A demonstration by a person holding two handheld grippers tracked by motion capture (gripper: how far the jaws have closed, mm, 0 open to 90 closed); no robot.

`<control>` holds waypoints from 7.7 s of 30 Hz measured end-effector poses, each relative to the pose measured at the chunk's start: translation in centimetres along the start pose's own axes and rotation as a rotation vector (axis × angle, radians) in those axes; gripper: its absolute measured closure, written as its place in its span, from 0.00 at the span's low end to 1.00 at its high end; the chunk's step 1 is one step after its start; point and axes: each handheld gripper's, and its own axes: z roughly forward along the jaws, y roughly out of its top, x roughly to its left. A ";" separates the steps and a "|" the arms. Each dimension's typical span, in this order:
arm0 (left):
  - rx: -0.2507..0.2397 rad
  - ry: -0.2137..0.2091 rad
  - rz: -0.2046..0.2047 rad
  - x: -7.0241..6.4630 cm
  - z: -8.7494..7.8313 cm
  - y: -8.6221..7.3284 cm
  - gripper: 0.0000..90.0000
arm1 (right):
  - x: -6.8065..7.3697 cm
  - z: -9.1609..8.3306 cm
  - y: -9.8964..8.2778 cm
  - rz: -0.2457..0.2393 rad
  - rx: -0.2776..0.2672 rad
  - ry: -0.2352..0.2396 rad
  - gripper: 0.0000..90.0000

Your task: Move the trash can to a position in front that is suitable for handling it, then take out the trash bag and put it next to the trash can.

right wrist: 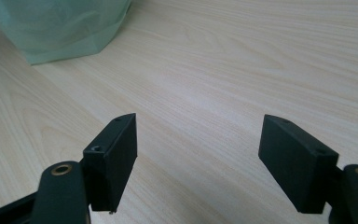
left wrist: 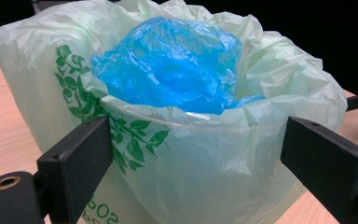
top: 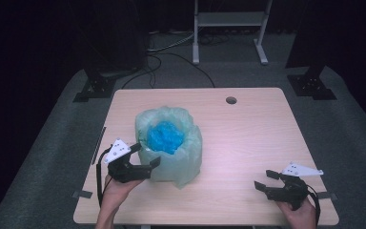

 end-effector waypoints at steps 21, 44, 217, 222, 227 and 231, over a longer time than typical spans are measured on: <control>0.004 -0.012 0.006 -1.7 2.7 -0.2 0.09 | 0.0 0.2 0.1 0.000 0.000 0.000 0.30; -0.034 -0.012 -0.009 -1.4 1.2 0.5 0.09 | -0.5 0.1 0.4 0.017 -0.020 -0.009 0.30; -0.118 0.042 -0.088 -4.0 6.6 6.3 1.00 | 11.0 12.0 23.5 0.116 -0.150 0.368 1.00; -0.117 0.042 -0.086 -4.2 6.7 6.3 1.00 | 10.8 12.3 23.6 0.156 -0.143 0.412 0.95; -0.118 0.040 -0.082 -4.3 6.8 6.3 1.00 | 10.5 12.9 23.7 0.195 -0.114 0.455 0.86; -0.114 0.039 -0.072 -4.4 6.8 6.4 0.99 | 10.4 13.3 24.0 0.205 -0.087 0.463 0.79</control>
